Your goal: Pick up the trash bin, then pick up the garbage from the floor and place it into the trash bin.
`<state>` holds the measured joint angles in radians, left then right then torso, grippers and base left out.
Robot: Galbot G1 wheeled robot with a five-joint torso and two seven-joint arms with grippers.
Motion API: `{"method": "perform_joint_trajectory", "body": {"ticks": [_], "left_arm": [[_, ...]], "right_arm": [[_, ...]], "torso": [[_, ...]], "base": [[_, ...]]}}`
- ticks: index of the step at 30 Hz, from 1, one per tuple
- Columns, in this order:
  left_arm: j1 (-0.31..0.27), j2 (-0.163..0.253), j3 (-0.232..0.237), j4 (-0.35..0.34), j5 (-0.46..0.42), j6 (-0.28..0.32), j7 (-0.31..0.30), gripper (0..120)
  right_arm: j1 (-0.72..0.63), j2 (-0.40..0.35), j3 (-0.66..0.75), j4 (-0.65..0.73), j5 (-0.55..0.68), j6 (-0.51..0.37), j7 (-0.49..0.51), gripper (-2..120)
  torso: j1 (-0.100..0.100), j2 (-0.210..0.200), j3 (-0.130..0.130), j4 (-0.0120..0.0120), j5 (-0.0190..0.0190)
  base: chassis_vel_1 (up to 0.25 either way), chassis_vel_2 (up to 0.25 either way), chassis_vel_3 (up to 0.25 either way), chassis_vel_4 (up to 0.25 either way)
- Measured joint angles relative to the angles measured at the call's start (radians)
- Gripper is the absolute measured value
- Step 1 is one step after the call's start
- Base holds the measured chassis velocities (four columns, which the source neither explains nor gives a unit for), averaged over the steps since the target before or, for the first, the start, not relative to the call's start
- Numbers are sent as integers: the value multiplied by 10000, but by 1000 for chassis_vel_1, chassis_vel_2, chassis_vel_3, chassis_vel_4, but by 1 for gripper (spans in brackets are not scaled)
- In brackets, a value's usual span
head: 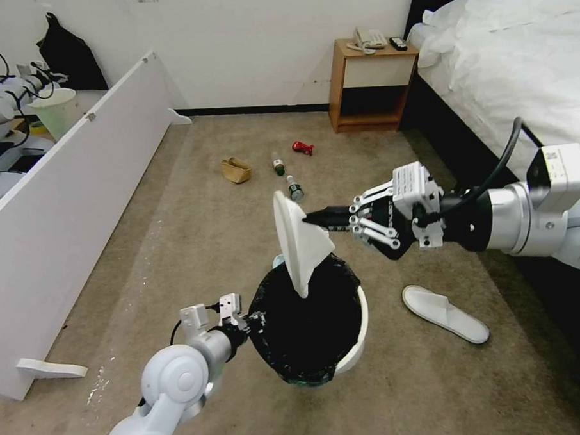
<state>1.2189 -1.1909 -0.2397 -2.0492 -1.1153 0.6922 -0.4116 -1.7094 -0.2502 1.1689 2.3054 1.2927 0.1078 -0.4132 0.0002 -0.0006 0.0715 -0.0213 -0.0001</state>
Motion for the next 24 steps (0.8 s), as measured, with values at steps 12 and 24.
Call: {"method": "perform_joint_trajectory", "body": {"ticks": [12, 24], "left_arm": [[-365, -333, 406, -197, -1115, 452, -1037, 2], [-557, -618, 526, -185, -1654, 452, -1575, 2]], "right_arm": [[-710, -31, 32, -106, -533, 49, -156, 0], [-1531, 145, 35, -276, -1400, 104, -396, 0]], "torso": [[0, 0, 0, -1, 1], [0, -1, 0, -1, 0]], "base": [[0, 0, 0, 0], [0, 0, 0, 0]]}}
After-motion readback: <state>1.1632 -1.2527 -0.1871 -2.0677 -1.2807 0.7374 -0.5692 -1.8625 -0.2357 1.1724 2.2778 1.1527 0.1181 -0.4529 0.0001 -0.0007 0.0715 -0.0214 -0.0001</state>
